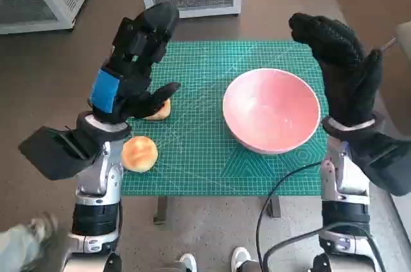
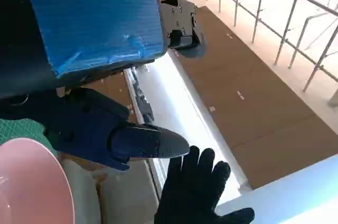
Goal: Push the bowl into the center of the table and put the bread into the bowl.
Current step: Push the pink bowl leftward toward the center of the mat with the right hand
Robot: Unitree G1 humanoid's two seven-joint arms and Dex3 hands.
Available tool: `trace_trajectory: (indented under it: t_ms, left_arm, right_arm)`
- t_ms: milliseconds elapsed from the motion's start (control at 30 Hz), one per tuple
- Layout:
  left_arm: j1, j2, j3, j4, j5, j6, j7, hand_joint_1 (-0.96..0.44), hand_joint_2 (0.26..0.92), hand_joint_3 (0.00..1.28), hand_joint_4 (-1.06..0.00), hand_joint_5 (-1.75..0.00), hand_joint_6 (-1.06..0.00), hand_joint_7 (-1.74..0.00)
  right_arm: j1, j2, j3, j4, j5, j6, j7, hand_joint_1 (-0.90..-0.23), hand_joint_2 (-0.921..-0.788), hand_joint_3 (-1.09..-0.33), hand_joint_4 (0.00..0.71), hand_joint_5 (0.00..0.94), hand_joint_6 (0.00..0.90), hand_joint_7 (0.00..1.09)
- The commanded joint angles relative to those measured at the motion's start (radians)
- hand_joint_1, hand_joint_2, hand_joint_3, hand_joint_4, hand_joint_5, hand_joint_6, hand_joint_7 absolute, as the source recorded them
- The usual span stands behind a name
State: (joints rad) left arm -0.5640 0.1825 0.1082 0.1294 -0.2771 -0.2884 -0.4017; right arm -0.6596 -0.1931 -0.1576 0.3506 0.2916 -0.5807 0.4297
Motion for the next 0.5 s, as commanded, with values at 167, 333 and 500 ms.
trace_trajectory:
  t_ms: [167,333,500]
  left_arm:
    - [0.010,0.005,0.003,-0.019,-0.013,0.011,-0.010,-0.52,0.921,0.25,-0.16,0.00,0.00,-0.67]
    - [0.012,0.003,0.003,-0.021,-0.013,0.011,-0.012,-0.52,0.921,0.25,-0.16,0.00,0.00,-0.67]
    - [0.014,0.002,0.000,-0.023,-0.004,0.005,-0.008,-0.51,0.921,0.25,-0.16,0.00,0.00,-0.65]
  right_arm:
    - [0.023,0.005,0.000,-0.009,0.002,0.016,-0.007,-0.593,-0.921,-0.699,0.233,0.000,-0.001,0.55]
    - [0.026,0.005,0.000,-0.012,0.004,0.016,-0.004,-0.592,-0.921,-0.699,0.233,0.000,-0.001,0.55]
    - [0.024,0.004,-0.001,-0.010,0.006,0.017,-0.003,-0.595,-0.921,-0.698,0.232,0.000,-0.001,0.55]
